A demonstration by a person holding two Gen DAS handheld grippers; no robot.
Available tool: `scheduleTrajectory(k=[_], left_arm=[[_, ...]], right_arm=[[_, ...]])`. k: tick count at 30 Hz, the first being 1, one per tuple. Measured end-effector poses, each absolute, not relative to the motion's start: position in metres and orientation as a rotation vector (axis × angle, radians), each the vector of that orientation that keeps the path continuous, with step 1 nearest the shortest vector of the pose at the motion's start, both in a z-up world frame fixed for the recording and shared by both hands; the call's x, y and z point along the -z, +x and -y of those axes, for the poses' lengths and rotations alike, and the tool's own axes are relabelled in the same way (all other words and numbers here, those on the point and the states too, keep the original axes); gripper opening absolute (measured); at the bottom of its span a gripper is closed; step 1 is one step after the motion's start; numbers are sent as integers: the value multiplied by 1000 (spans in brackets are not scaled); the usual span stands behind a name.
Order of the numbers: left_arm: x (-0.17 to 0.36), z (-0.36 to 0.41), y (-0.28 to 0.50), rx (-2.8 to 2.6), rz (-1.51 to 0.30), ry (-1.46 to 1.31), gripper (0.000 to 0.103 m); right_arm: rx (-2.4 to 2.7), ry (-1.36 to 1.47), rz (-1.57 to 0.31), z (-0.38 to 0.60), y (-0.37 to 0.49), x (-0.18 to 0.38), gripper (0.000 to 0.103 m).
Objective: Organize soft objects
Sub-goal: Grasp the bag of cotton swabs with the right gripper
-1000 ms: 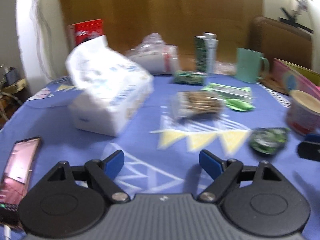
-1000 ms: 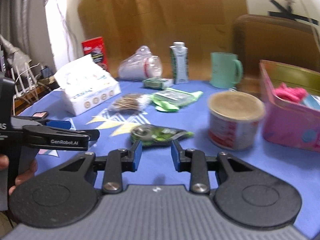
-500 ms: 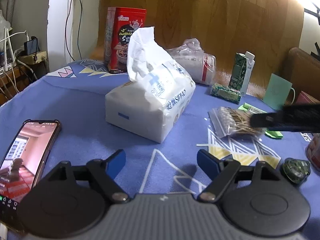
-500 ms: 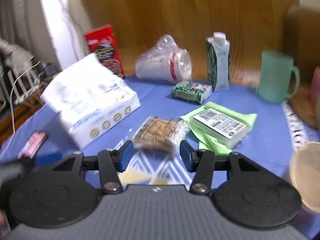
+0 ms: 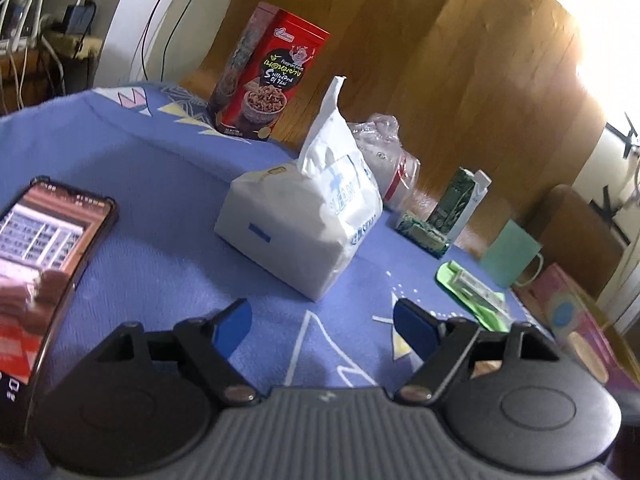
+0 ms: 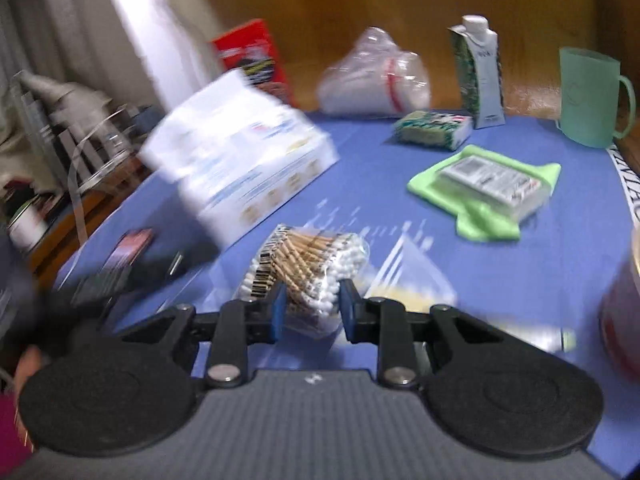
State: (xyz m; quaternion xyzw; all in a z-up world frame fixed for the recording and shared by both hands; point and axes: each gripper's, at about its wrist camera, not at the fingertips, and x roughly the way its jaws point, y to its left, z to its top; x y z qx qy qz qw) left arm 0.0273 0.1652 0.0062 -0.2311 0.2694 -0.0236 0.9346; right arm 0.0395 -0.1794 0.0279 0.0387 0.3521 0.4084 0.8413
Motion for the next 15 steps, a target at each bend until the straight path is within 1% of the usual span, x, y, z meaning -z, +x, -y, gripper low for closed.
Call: scheduleTrajectory(k=[2, 6, 8, 9, 10, 11, 13, 15], left_arm=[[-7, -159, 23, 67, -561, -454, 73], [-13, -127, 2, 197, -603, -393, 73], [-17, -105, -8, 274, -629, -348, 73], [-18, -93, -11, 311, -646, -326, 73], [-18, -83, -13, 342, -666, -313, 72], [-17, -75, -12, 367, -689, -310, 67], [-13, -58, -8, 420, -751, -311, 60], [-12, -44, -9, 408, -746, -269, 60]], right_arm=[[-856, 71, -717, 192, 17, -26, 31], [-793, 55, -678, 226, -17, -18, 32], [-771, 45, -654, 242, -31, -15, 38], [-767, 44, -643, 246, -35, -14, 46], [-778, 35, -628, 250, -42, -14, 52], [-789, 20, -612, 249, -45, -13, 60], [-801, -40, -578, 244, -50, -11, 61], [-806, -85, -573, 240, -51, -7, 61]])
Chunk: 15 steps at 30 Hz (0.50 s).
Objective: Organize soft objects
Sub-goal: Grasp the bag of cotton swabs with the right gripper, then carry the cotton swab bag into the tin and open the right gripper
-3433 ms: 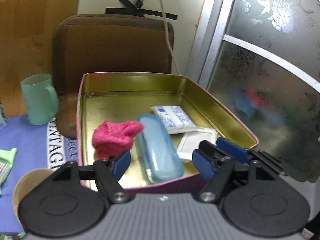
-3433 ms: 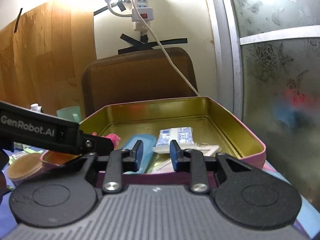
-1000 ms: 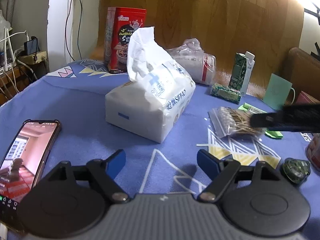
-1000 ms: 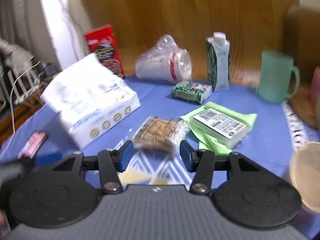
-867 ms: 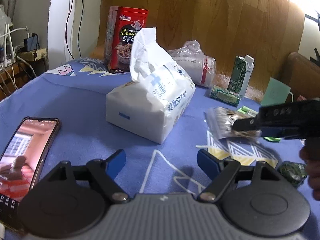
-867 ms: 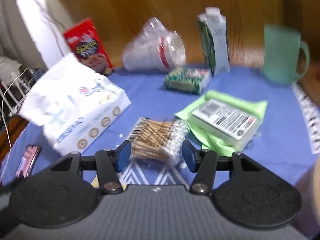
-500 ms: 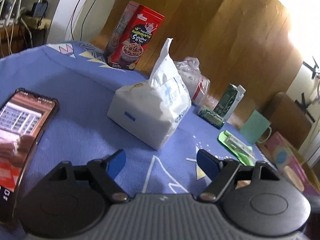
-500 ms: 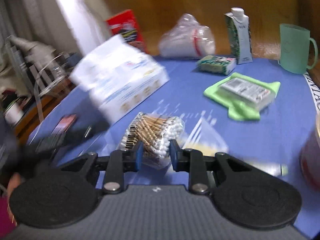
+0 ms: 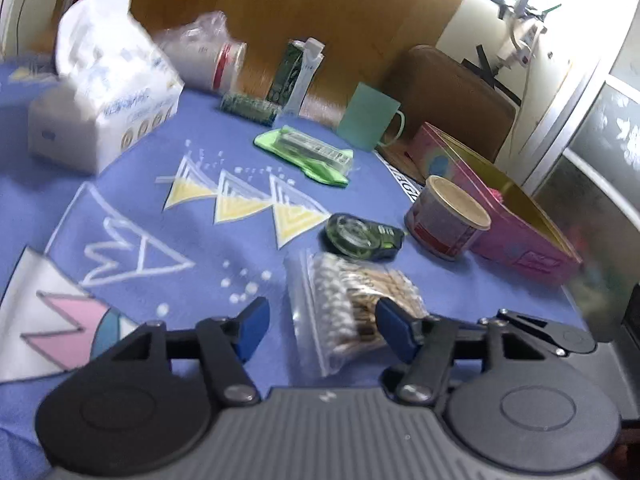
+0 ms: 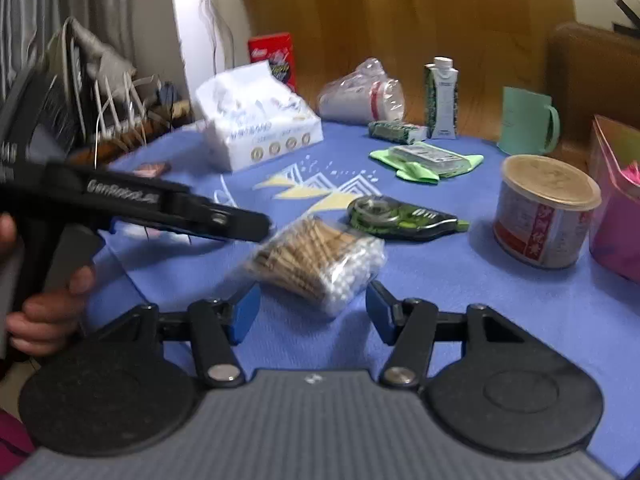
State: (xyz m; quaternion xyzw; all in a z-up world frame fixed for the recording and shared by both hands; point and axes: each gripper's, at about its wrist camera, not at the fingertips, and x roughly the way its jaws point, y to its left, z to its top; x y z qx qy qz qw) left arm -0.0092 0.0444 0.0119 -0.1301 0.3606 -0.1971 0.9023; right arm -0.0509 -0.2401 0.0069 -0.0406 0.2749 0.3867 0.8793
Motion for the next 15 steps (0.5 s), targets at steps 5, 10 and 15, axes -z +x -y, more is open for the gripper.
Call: scheduleTrajectory(k=[5, 10, 15], left_arm=[[-16, -22, -12, 466, -790, -272, 46], [-37, 19, -8, 537, -752, -182, 46], [-65, 89, 13, 640, -691, -79, 46]], right_arm=[[-781, -119, -543, 236, -49, 1, 38], [-759, -72, -509, 264, -60, -5, 34], [-629, -28, -390, 310, -65, -22, 34]])
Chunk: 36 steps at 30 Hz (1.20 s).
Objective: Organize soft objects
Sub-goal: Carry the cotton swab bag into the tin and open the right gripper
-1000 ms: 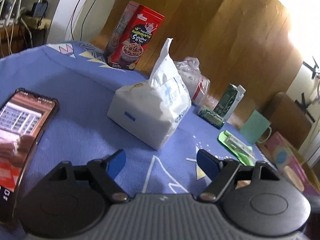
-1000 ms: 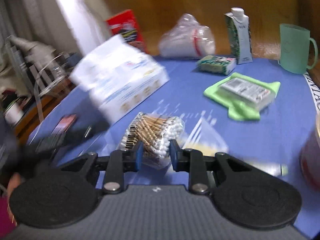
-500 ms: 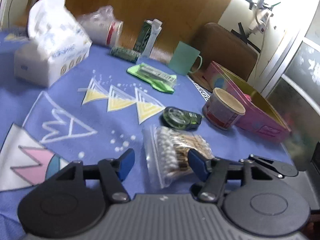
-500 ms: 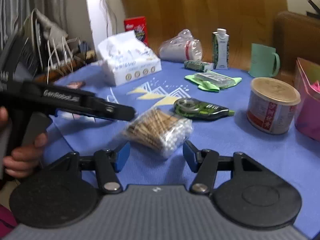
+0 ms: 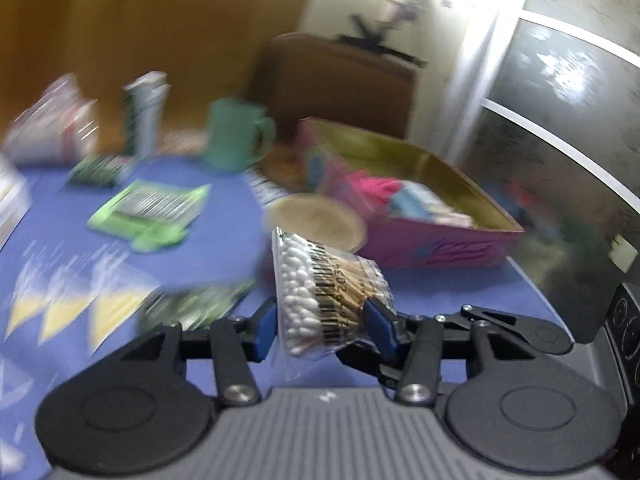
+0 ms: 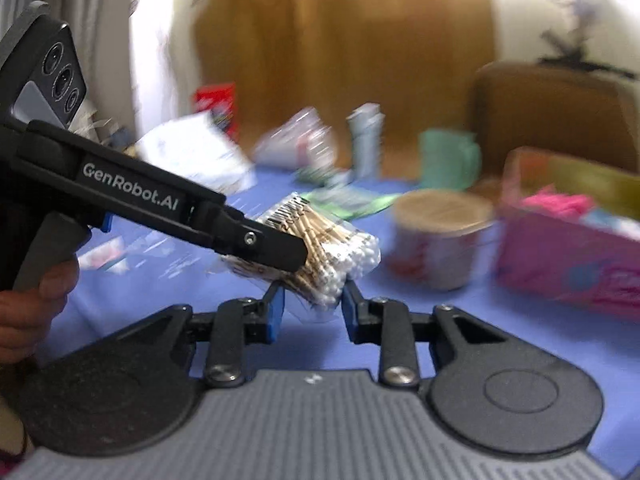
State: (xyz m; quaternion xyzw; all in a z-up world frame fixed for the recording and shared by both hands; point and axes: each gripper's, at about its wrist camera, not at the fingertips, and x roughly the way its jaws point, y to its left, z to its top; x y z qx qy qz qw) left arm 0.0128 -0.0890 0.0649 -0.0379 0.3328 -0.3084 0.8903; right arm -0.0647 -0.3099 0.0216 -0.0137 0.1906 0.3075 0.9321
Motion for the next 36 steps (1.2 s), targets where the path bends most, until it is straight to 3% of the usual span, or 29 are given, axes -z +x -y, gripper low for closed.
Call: scheduleTrajectory(k=[10, 14, 17, 22, 36], left_arm=[[-85, 220, 78, 733, -643, 32, 48], [-82, 249, 101, 652, -613, 62, 76], [-79, 259, 114, 590, -622, 69, 77], [-79, 250, 106, 585, -617, 46, 80], [-91, 197, 42, 632, -564, 11, 81]], right_arm=[[-359, 81, -326, 406, -9, -38, 34], [-297, 99, -322, 430, 26, -41, 36], [-246, 80, -315, 441, 62, -36, 45], [-129, 61, -322, 451, 90, -21, 45], [-126, 167, -262, 453, 39, -27, 45]])
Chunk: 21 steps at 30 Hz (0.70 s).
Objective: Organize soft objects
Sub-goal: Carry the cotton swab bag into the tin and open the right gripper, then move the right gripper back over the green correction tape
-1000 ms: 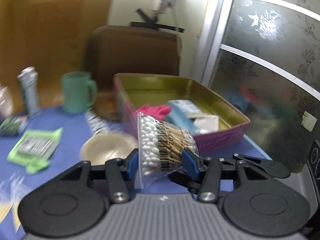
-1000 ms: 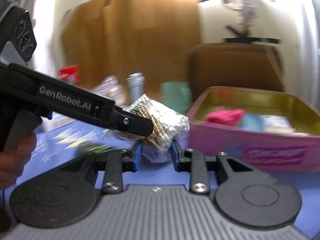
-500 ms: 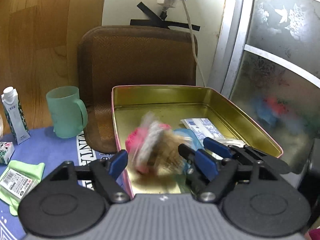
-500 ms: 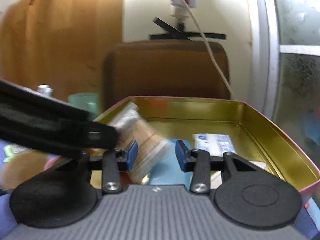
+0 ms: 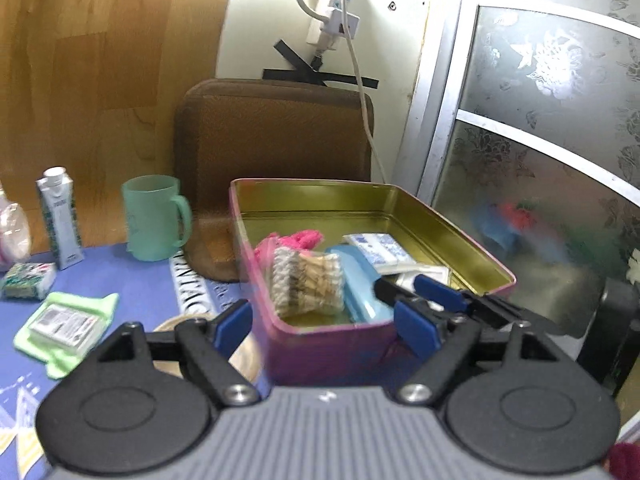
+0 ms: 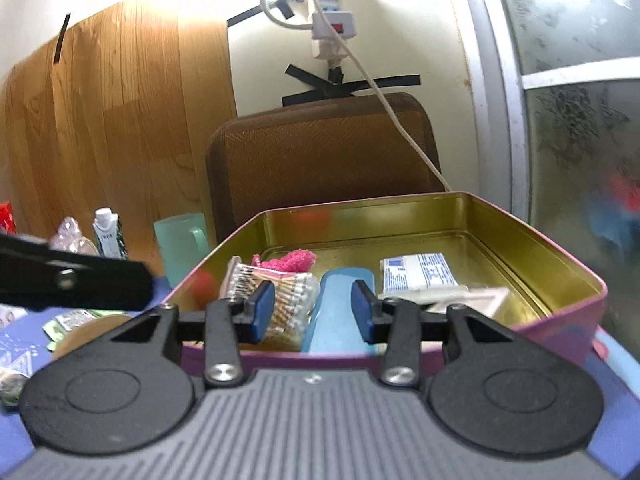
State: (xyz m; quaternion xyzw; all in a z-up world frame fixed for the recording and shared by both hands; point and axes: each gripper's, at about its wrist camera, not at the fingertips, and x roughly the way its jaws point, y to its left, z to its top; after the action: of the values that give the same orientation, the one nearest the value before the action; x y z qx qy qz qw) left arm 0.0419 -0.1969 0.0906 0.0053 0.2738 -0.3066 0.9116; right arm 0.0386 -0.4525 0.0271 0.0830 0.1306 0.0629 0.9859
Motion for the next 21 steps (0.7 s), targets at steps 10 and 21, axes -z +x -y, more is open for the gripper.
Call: scheduleTrajectory(k=[10, 21], left_arm=[[-65, 118, 4, 503, -614, 49, 81], [-21, 4, 12, 221, -696, -56, 81]], right_arm=[[-199, 218, -263, 427, -11, -29, 45], [-441, 143, -448, 356, -28, -9, 45]])
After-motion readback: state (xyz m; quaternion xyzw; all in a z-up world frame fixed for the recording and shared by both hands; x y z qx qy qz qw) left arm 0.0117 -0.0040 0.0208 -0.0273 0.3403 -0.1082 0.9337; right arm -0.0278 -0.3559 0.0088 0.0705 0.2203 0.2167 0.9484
